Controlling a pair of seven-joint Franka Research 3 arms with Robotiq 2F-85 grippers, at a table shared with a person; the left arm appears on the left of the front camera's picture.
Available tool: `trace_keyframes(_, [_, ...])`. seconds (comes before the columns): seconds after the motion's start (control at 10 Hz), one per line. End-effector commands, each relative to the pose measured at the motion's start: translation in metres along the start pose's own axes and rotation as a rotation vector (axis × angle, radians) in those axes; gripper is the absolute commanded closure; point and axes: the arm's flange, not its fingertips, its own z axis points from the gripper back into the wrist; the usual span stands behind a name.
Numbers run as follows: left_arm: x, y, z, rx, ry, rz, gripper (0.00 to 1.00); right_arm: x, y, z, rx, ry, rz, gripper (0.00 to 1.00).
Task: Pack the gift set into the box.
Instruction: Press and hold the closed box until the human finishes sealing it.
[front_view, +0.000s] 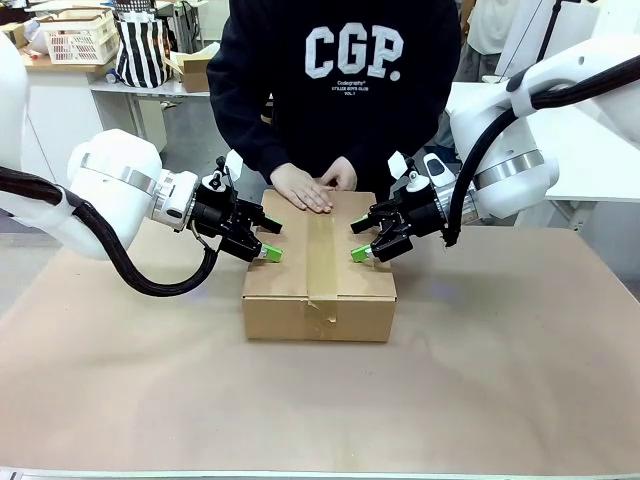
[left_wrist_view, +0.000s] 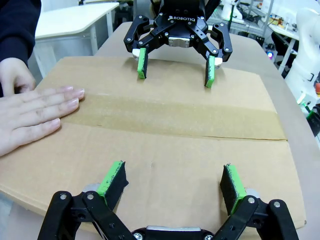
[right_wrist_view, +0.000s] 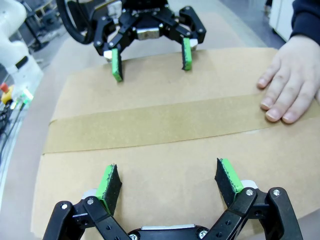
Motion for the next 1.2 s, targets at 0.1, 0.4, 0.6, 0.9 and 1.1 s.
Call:
trace_keyframes(0.1, [-0.0047,-0.0015,-0.0004,-0.002,0.004,-0.008,0.0,-0.0055,0.0028,-0.0017,-0.013,-0.002,-0.002,0.0])
trace_keyframes(0.4, [-0.0047,-0.0015,-0.0004,-0.002,0.004,-0.008,0.0,-0.0055,0.0028,-0.0017,-0.013,-0.002,-0.002,0.0])
trace_keyframes(0.6, [-0.0047,-0.0015,-0.0004,-0.002,0.004,-0.008,0.0,-0.0055,0.0028,-0.0017,-0.013,-0.002,-0.002,0.0])
trace_keyframes(0.9, [-0.0047,-0.0015,-0.0004,-0.002,0.004,-0.008,0.0,-0.0055,0.0028,-0.0017,-0.013,-0.002,-0.002,0.0])
trace_keyframes(1.1, [-0.0047,-0.0015,-0.0004,-0.002,0.004,-0.008,0.0,-0.0055,0.0028,-0.0017,-0.013,-0.002,-0.002,0.0])
